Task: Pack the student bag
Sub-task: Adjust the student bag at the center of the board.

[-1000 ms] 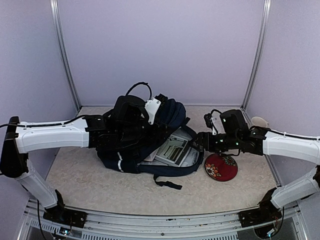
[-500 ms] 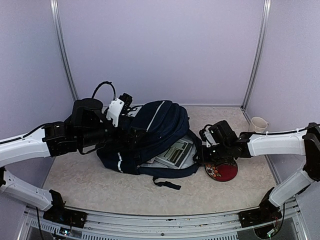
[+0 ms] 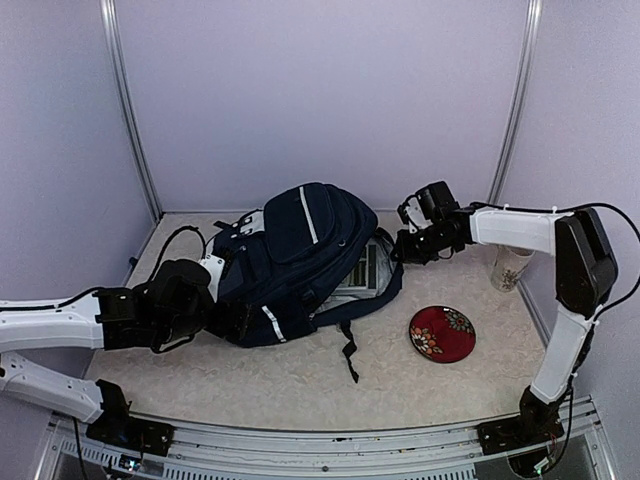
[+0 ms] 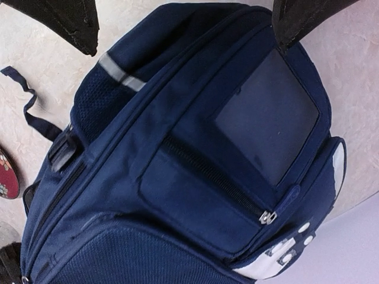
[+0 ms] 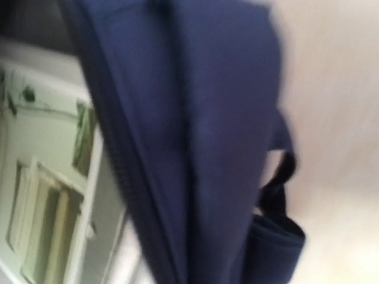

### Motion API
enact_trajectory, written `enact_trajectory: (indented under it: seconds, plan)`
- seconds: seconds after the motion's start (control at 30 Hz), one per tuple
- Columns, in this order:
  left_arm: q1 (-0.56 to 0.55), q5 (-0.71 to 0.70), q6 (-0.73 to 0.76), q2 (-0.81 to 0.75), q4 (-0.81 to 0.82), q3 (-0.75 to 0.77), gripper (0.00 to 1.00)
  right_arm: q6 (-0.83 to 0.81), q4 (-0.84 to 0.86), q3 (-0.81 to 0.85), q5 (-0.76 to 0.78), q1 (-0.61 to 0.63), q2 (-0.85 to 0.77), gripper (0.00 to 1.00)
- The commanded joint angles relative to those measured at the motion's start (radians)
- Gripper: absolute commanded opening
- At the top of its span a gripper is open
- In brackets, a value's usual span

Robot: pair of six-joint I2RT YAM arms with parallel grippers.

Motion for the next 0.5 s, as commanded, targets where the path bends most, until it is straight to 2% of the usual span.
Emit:
enact_trajectory:
  seconds: [0.0, 0.1, 0.17, 0.3, 0.47]
  plan:
    - [0.0, -0.012, -0.097, 0.019, 0.047, -0.073, 0.99, -0.088, -0.028, 0.124, 0.0, -0.015, 0.019, 0.26]
    - [-0.004, -0.01, -0.122, 0.06, 0.06, -0.106, 0.99, -0.056, 0.025, 0.04, 0.026, -0.015, -0.066, 0.41]
    - [-0.01, 0.014, -0.132, 0.087, 0.074, -0.112, 0.99, -0.027, 0.061, -0.038, 0.033, -0.015, -0.136, 0.45]
    - [-0.045, 0.016, -0.117, 0.146, 0.122, -0.11, 0.99, 0.037, 0.173, -0.229, 0.041, 0.041, -0.303, 0.4]
    - [-0.05, 0.008, -0.082, 0.273, 0.168, -0.083, 0.99, 0.087, 0.326, -0.418, 0.084, 0.248, -0.418, 0.37]
